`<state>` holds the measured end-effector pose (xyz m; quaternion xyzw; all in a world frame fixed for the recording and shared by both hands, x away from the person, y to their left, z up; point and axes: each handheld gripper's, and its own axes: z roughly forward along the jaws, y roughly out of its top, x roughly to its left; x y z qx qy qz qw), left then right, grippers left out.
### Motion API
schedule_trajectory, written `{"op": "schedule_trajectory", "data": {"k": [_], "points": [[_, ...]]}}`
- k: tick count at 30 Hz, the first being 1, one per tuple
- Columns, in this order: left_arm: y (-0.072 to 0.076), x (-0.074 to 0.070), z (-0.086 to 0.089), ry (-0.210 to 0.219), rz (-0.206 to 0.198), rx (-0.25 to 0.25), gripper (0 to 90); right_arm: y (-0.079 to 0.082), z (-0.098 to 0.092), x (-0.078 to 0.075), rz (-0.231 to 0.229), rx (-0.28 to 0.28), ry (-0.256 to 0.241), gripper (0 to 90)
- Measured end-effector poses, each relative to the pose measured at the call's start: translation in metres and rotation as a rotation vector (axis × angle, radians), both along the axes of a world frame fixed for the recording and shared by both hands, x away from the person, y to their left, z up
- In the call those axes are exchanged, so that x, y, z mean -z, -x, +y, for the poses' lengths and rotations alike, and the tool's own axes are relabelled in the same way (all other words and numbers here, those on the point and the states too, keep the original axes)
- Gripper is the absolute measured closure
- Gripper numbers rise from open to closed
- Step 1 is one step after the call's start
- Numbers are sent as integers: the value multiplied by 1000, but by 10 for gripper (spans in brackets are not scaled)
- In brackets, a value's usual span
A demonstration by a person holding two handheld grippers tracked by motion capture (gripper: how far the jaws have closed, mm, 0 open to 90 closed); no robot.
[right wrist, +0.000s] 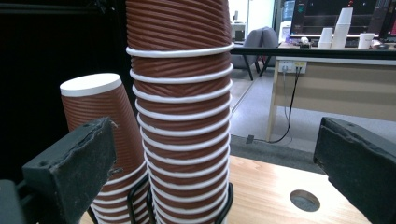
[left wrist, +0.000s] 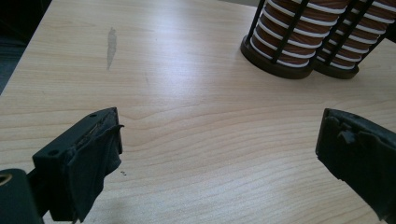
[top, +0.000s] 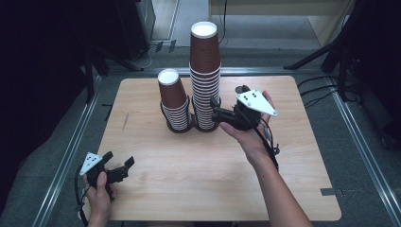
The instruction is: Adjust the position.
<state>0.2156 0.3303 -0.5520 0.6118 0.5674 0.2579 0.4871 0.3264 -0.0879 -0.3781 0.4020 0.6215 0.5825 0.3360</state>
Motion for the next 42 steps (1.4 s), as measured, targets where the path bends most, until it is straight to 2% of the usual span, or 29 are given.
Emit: {"op": "schedule_trajectory", "data": {"k": [10, 14, 16, 20, 23, 28, 32, 36, 39, 42], "points": [[0, 0, 1, 10, -6, 5, 7, -13, 16, -12, -18, 2, -5, 0], [0, 0, -1, -1, -6, 3, 7, -21, 24, -19, -21, -5, -14, 0], [0, 0, -2, -22, -7, 10, 7, -25, 28, -21, -22, -4, -12, 0], [0, 0, -2, -16, -7, 9, 7, -29, 33, -24, -23, 0, -11, 0], [0, 0, -1, -4, -8, 7, 7, -36, 42, -30, -26, 18, 9, 0], [0, 0, -1, -1, -7, 7, 7, -47, 50, -39, -10, 27, -4, 0], [0, 0, 0, 9, -7, 5, 7, -54, 54, -45, -18, 42, 3, 0], [0, 0, 0, 8, -5, 6, 7, -60, 58, -48, -27, 46, 8, 0], [0, 0, 0, 10, -5, 6, 7, -65, 60, -49, -9, 58, -2, 0], [0, 0, 1, 14, -3, 7, 7, -68, 62, -49, -11, 58, 1, 0]]}}
